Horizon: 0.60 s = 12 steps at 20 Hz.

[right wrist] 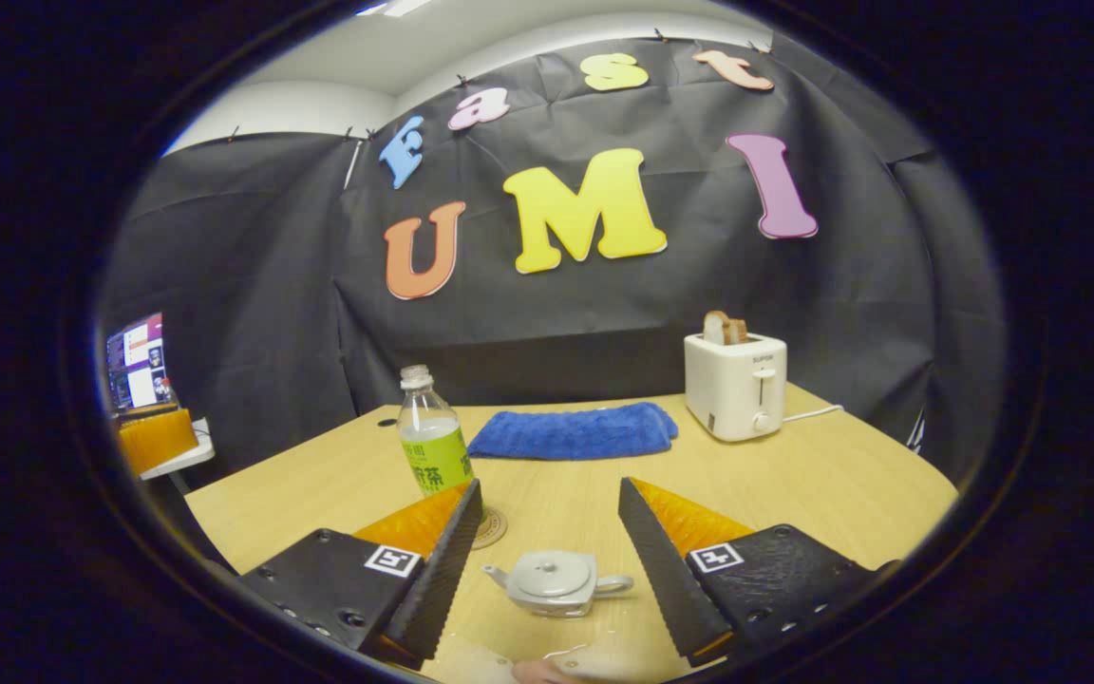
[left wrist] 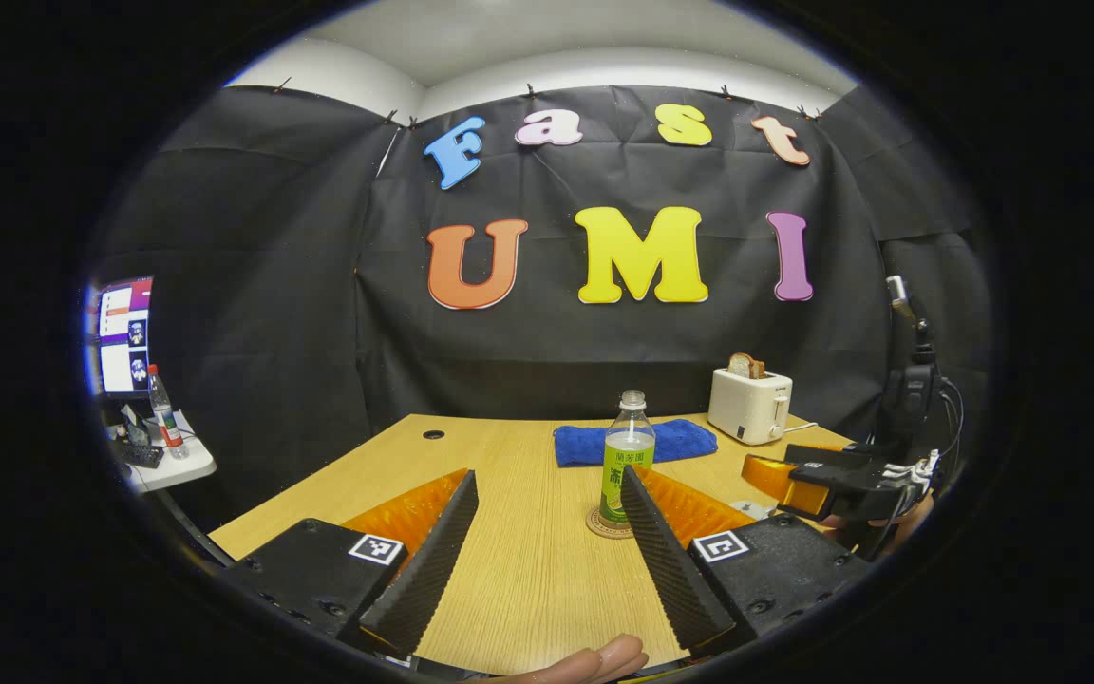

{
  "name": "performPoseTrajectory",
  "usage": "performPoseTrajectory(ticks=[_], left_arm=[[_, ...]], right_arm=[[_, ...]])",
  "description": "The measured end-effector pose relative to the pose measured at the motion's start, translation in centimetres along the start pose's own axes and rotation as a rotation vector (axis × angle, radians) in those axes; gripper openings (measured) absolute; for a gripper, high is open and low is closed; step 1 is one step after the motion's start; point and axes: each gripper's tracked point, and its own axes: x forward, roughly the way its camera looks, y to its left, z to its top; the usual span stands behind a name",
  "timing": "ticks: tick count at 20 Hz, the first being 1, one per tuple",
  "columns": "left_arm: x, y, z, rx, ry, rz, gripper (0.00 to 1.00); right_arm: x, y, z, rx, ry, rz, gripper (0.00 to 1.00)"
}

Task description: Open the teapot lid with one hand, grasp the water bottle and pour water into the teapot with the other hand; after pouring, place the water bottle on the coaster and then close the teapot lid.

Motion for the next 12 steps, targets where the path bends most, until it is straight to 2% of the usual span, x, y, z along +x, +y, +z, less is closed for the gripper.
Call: performPoseTrajectory(ticks=[5,6,12], left_arm=[[-0.4,0.7,0.3,0.011,0.007,0.02,0.95],[-0.5,0.8,0.4,0.016,0.005,0.026,0.95],[-1.3,-0.2,1.1,0.042,-0.017,0.004,0.95]], right_arm=[[-4.6,-0.4,3.7,-0.031,-0.047,-0.021,0.99],[-5.8,-0.5,4.6,-0.044,-0.063,-0.027,0.96],[-10.5,-1.2,7.1,-0.11,-0.111,-0.066,0.96]])
